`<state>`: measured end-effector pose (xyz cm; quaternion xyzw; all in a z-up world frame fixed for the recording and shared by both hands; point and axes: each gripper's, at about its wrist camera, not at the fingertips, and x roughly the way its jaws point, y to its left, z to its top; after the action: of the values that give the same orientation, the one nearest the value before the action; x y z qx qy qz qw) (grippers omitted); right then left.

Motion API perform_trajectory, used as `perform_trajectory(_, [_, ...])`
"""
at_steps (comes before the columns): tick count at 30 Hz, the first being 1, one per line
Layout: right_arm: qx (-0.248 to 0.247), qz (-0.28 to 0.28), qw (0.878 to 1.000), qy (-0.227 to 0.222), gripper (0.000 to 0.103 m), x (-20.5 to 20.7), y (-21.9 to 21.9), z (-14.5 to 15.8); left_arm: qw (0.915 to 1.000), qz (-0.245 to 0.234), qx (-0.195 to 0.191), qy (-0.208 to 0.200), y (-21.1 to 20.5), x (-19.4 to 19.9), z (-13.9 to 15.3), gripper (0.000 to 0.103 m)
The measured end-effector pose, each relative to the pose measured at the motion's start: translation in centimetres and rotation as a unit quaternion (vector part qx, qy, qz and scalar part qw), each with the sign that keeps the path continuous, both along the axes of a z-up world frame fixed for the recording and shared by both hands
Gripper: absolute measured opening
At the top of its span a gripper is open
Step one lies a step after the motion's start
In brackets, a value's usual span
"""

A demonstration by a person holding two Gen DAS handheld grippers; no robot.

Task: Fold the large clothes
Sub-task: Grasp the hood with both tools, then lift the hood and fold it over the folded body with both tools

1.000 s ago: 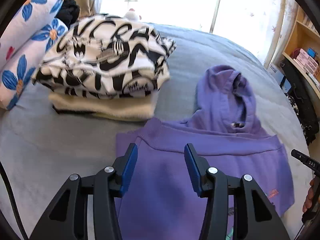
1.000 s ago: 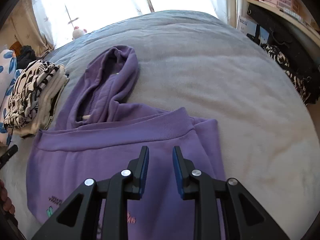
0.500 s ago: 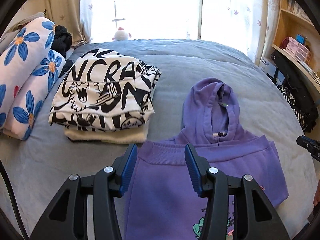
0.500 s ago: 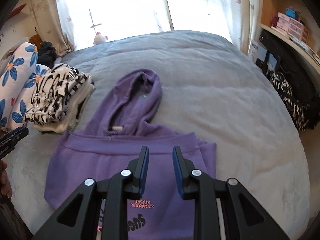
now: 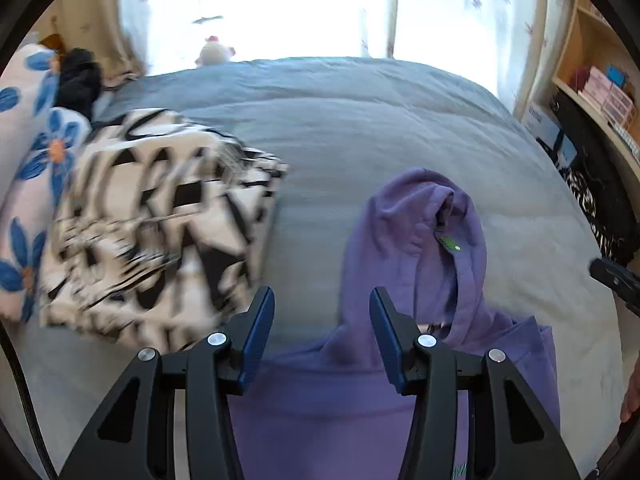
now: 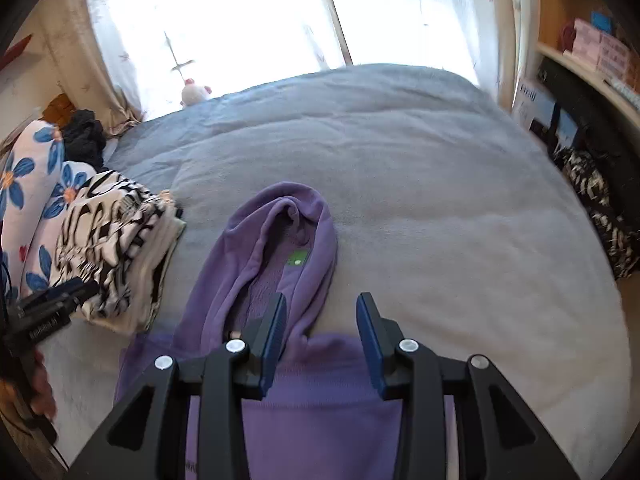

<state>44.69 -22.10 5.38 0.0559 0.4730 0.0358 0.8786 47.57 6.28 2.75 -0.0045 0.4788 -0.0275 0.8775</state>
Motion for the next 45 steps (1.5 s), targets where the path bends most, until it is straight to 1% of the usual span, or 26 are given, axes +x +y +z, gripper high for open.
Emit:
perform_trajectory(1, [0.003,-0.006,1.000,0.008,0.036,1.7,-0.2,-1.1,1.0000,-0.004,0.005,0.005,-0.7,1.1,-0.9,0.048])
perform_trajectory(3, [0.004,-0.014,1.000,0.019,0.036,3.7,-0.3,-2.6,0.9997,-0.011,0.015,0.018,-2.1,3.3,-2.9,0.048])
perform_trajectory(5, [0.009,-0.023,0.999,0.035,0.036,6.1,-0.6,-4.7,0.9991,-0.017,0.022,0.030,-3.4,5.7,-5.0,0.048])
perform_trajectory(9, [0.039,-0.024,0.997,0.055,0.036,9.4,-0.7,-8.1,0.9984,-0.016,0.027,0.047,-4.6,9.6,-9.0,0.048])
perform_trajectory(11, [0.063,-0.022,0.996,0.065,0.036,10.9,-0.5,-9.9,0.9980,-0.012,0.033,0.053,-4.7,11.1,-10.6,0.048])
perform_trajectory(15, [0.052,-0.019,0.995,0.079,0.036,13.3,0.6,-12.5,0.9976,0.002,0.011,0.068,-4.0,13.8,-13.5,0.048])
perform_trajectory(21, [0.043,-0.039,0.993,0.102,0.036,15.8,1.0,-16.3,0.9949,0.010,-0.041,0.092,-4.0,16.2,-16.7,0.048])
perform_trajectory(24, [0.038,-0.039,0.993,0.101,0.036,15.8,0.7,-17.5,0.9960,0.003,-0.026,0.085,-4.7,16.5,-17.4,0.048])
perform_trajectory(25, [0.040,-0.039,0.993,0.101,0.033,15.8,0.5,-17.6,0.9966,-0.001,-0.020,0.080,-5.0,16.5,-17.4,0.046])
perform_trajectory(26, [0.053,-0.036,0.993,0.097,0.024,15.6,0.3,-17.7,0.9972,-0.002,-0.018,0.072,-5.1,16.4,-17.4,0.023])
perform_trajectory(27, [0.061,-0.033,0.993,0.097,0.021,15.5,0.1,-17.7,0.9968,-0.005,-0.030,0.074,-5.1,16.4,-17.5,0.007])
perform_trajectory(29, [0.066,-0.029,0.994,0.088,0.015,15.0,-0.4,-17.4,0.9971,0.012,-0.029,0.069,-4.9,16.1,-17.2,0.005])
perform_trajectory(30, [0.063,-0.026,0.994,0.082,0.013,14.8,-0.5,-17.1,0.9978,0.017,-0.019,0.061,-4.9,15.8,-16.9,0.004])
perform_trajectory(31, [0.059,-0.022,0.995,0.072,0.008,14.3,-0.6,-16.6,0.9984,0.023,-0.006,0.051,-4.9,15.4,-16.4,0.004])
perform_trajectory(33, [0.057,-0.018,0.996,0.058,0.007,13.6,-0.9,-15.7,0.9986,0.033,0.009,0.040,-4.7,14.5,-15.3,0.003])
perform_trajectory(35, [0.068,-0.009,0.997,0.031,0.006,12.3,-1.2,-14.1,0.9987,0.041,0.008,0.027,-4.2,13.3,-13.7,0.003])
perform_trajectory(37, [0.071,0.002,0.998,0.002,0.006,10.7,-1.2,-12.4,0.9993,0.036,-0.004,0.012,-3.7,11.7,-11.5,0.003])
perform_trajectory(40, [0.042,0.037,0.996,-0.064,0.006,6.7,-0.1,-8.5,0.9992,0.022,-0.028,-0.019,-2.3,7.1,-7.3,0.003])
perform_trajectory(42, [0.034,0.057,0.993,-0.094,0.006,4.1,0.4,-6.6,0.9986,0.012,-0.041,-0.031,-1.3,4.2,-5.3,0.003])
perform_trajectory(43, [0.031,0.071,0.990,-0.114,0.007,1.8,0.7,-5.2,0.9983,0.007,-0.047,-0.035,-0.8,2.7,-4.4,0.003])
perform_trajectory(45, [0.029,0.089,0.986,-0.139,0.007,-1.4,1.0,-3.7,0.9971,-0.002,-0.062,-0.043,0.6,-1.0,-2.7,0.003])
